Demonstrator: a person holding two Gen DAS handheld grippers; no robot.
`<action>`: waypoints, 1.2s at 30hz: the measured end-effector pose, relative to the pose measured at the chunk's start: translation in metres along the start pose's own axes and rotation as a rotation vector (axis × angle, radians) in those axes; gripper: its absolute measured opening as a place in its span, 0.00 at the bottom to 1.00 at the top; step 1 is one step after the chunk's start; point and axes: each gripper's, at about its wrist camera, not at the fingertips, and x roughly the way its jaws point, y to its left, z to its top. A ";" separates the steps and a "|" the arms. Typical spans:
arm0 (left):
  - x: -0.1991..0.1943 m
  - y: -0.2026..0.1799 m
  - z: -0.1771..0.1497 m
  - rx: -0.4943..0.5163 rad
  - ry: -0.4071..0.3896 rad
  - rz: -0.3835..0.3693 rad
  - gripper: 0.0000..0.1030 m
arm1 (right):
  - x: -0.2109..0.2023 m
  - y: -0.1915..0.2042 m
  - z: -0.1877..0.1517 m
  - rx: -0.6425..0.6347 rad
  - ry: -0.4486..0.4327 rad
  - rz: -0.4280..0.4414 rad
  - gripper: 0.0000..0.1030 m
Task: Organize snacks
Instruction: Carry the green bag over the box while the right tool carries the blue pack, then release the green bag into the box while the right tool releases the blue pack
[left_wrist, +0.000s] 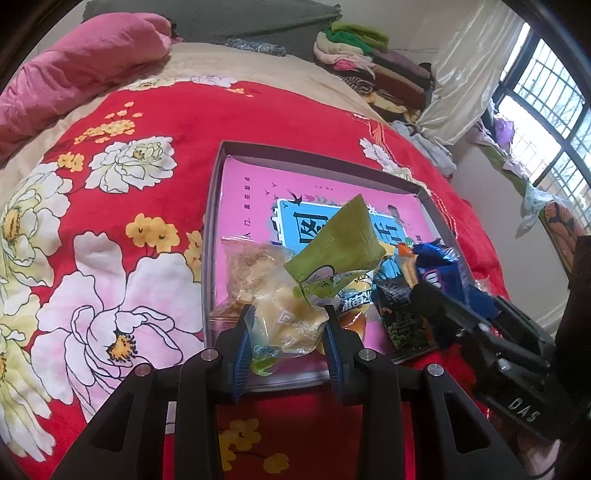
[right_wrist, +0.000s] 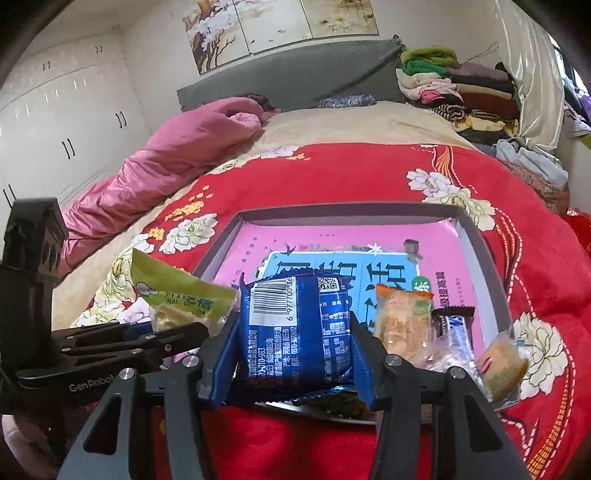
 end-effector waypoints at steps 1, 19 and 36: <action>0.000 0.000 0.000 0.001 0.002 -0.001 0.35 | 0.002 0.001 -0.001 -0.002 0.003 -0.003 0.52; 0.002 -0.002 0.000 0.007 0.012 -0.009 0.35 | 0.011 -0.004 -0.009 0.003 0.020 -0.058 0.53; 0.002 -0.006 -0.001 0.021 0.009 -0.023 0.41 | -0.021 -0.002 -0.009 -0.024 -0.046 -0.056 0.56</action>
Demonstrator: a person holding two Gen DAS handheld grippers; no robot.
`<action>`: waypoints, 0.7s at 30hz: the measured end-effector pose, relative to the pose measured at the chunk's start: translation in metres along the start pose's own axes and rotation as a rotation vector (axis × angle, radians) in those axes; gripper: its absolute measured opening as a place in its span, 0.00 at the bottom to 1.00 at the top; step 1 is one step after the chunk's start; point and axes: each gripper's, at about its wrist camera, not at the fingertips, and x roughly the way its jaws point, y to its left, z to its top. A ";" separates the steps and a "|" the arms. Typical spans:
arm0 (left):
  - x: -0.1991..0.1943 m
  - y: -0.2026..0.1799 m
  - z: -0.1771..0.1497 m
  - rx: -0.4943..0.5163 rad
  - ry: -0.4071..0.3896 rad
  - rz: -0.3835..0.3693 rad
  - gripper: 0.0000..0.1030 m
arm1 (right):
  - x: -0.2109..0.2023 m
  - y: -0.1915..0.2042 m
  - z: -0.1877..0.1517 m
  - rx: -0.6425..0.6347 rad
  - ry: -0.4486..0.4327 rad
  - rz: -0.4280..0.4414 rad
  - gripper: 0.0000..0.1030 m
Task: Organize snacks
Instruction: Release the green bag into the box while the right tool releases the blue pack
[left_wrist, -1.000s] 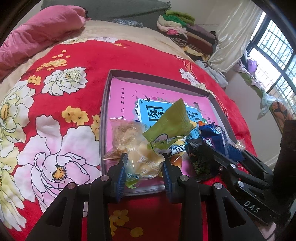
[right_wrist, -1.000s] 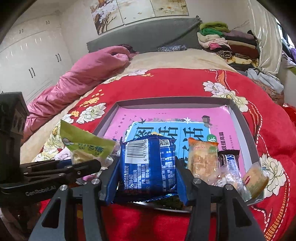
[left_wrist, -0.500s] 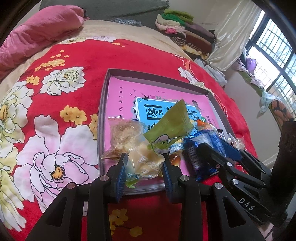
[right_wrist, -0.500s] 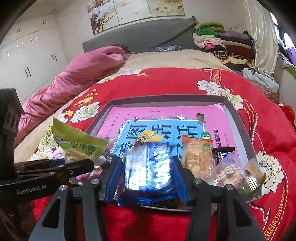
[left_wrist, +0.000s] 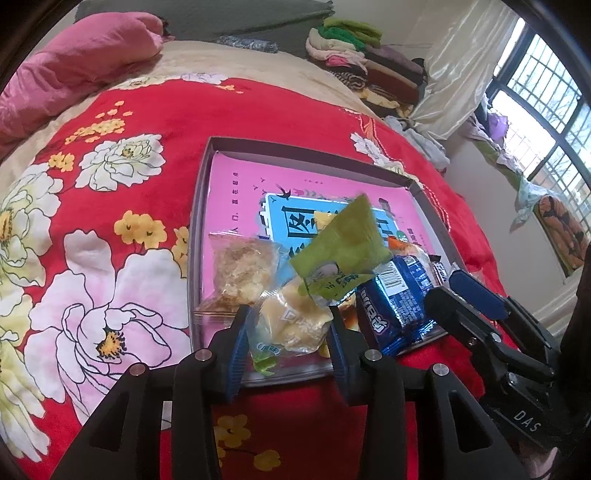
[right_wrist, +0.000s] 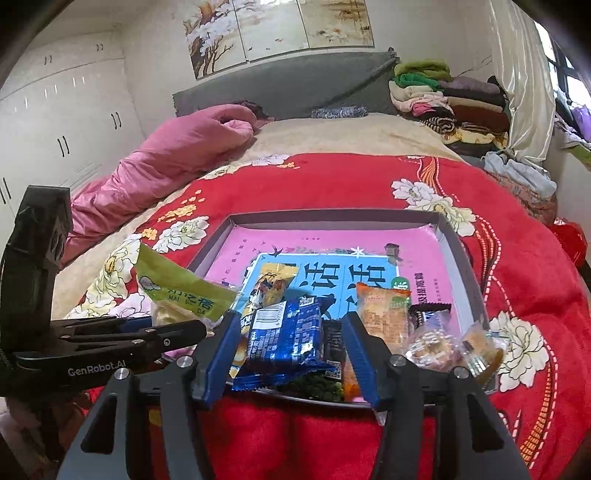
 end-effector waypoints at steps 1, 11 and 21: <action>-0.001 -0.001 0.000 0.003 -0.002 0.000 0.42 | -0.001 -0.001 0.000 0.002 0.000 -0.002 0.56; -0.009 -0.005 0.000 0.016 -0.027 -0.011 0.50 | -0.011 -0.008 0.001 0.023 -0.011 -0.035 0.58; -0.017 -0.008 0.001 0.028 -0.047 -0.003 0.60 | -0.020 -0.011 0.004 0.029 -0.048 -0.058 0.65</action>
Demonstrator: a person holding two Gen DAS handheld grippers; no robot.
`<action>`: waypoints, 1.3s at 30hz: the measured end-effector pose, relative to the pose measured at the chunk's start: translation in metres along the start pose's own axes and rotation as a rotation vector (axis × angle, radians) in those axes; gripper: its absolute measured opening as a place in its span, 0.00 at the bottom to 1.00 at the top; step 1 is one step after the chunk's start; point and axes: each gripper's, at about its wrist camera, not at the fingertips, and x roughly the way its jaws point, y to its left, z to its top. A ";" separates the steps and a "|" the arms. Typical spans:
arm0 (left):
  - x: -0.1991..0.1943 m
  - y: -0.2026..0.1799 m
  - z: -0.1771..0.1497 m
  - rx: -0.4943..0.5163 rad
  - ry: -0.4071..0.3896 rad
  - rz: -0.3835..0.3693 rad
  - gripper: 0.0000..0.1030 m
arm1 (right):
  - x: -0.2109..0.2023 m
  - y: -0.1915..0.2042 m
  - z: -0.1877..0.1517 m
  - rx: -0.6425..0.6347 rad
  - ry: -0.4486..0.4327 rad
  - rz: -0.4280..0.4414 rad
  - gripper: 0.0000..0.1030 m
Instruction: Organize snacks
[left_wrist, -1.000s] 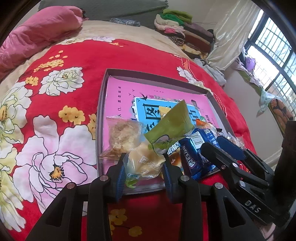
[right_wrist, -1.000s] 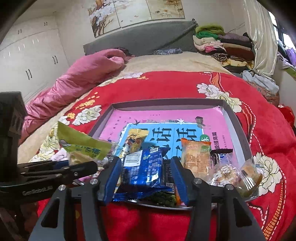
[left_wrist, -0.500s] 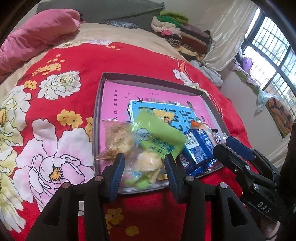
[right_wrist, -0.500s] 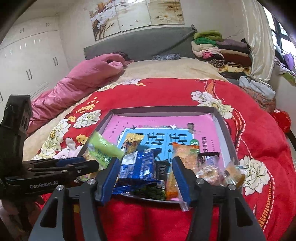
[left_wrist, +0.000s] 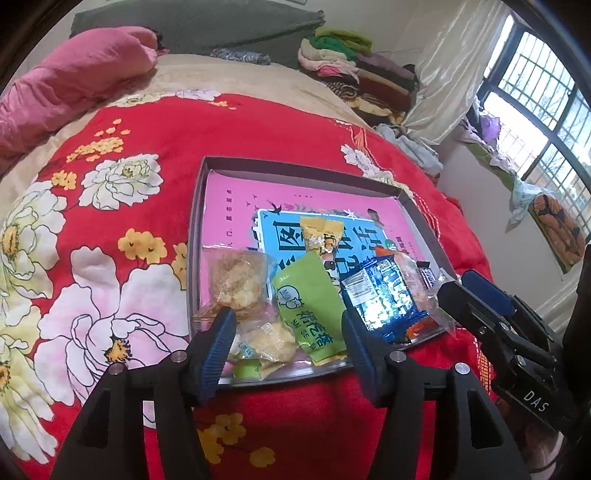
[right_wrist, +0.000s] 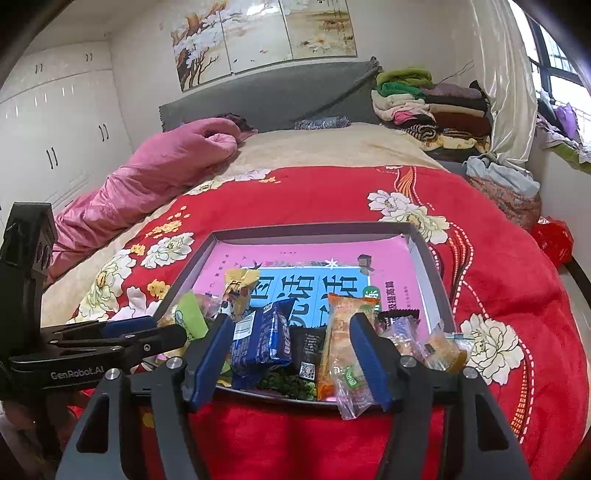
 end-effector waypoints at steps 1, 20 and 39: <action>-0.001 -0.001 0.000 0.002 -0.006 0.005 0.61 | -0.001 -0.001 0.000 0.000 -0.004 -0.002 0.66; -0.024 -0.003 0.002 -0.009 -0.081 0.049 0.76 | -0.022 -0.015 0.003 0.006 -0.062 -0.060 0.80; -0.053 -0.056 -0.043 0.018 -0.051 0.042 0.77 | -0.084 -0.034 -0.026 -0.011 -0.025 -0.053 0.91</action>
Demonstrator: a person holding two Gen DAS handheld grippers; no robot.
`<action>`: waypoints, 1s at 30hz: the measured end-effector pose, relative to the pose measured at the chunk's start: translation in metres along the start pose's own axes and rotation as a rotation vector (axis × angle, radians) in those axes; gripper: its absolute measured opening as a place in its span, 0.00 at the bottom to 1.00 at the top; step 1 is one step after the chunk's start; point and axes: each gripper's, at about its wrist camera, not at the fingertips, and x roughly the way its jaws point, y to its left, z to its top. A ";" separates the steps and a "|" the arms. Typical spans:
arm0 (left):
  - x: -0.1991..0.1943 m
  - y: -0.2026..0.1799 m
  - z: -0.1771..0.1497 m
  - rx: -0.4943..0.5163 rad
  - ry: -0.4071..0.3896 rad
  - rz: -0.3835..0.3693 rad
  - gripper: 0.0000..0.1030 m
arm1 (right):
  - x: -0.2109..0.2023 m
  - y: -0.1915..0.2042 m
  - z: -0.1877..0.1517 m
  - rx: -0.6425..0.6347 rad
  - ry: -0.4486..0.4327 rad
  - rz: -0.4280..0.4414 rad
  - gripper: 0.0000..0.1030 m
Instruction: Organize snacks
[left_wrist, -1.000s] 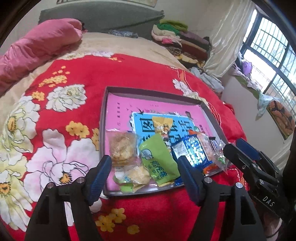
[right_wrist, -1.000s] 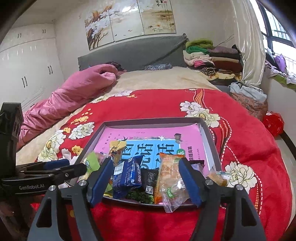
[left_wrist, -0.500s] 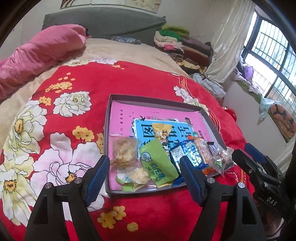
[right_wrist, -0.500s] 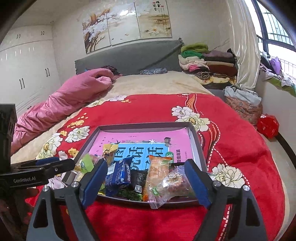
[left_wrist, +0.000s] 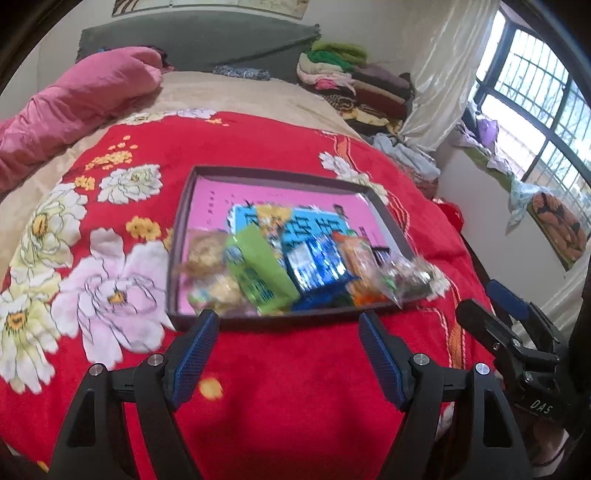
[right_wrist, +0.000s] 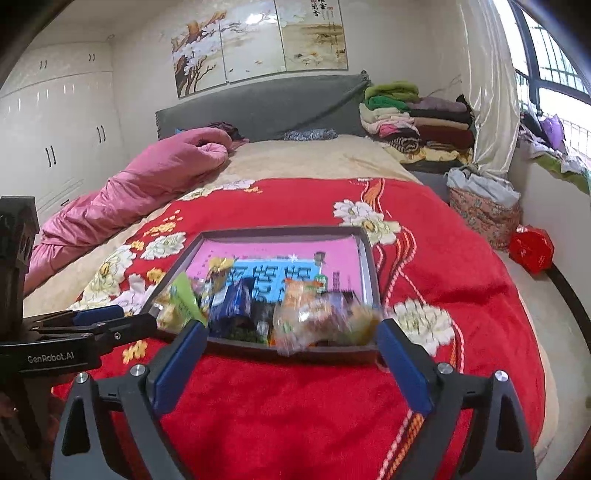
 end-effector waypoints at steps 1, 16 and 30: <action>-0.002 -0.004 -0.004 0.009 0.002 0.008 0.77 | -0.003 -0.002 -0.004 0.011 0.002 -0.008 0.92; -0.027 -0.036 -0.044 0.056 0.049 0.047 0.77 | -0.038 -0.007 -0.042 0.005 0.042 0.036 0.94; -0.031 -0.048 -0.056 0.078 0.089 0.045 0.77 | -0.050 -0.012 -0.052 0.021 0.067 0.018 0.94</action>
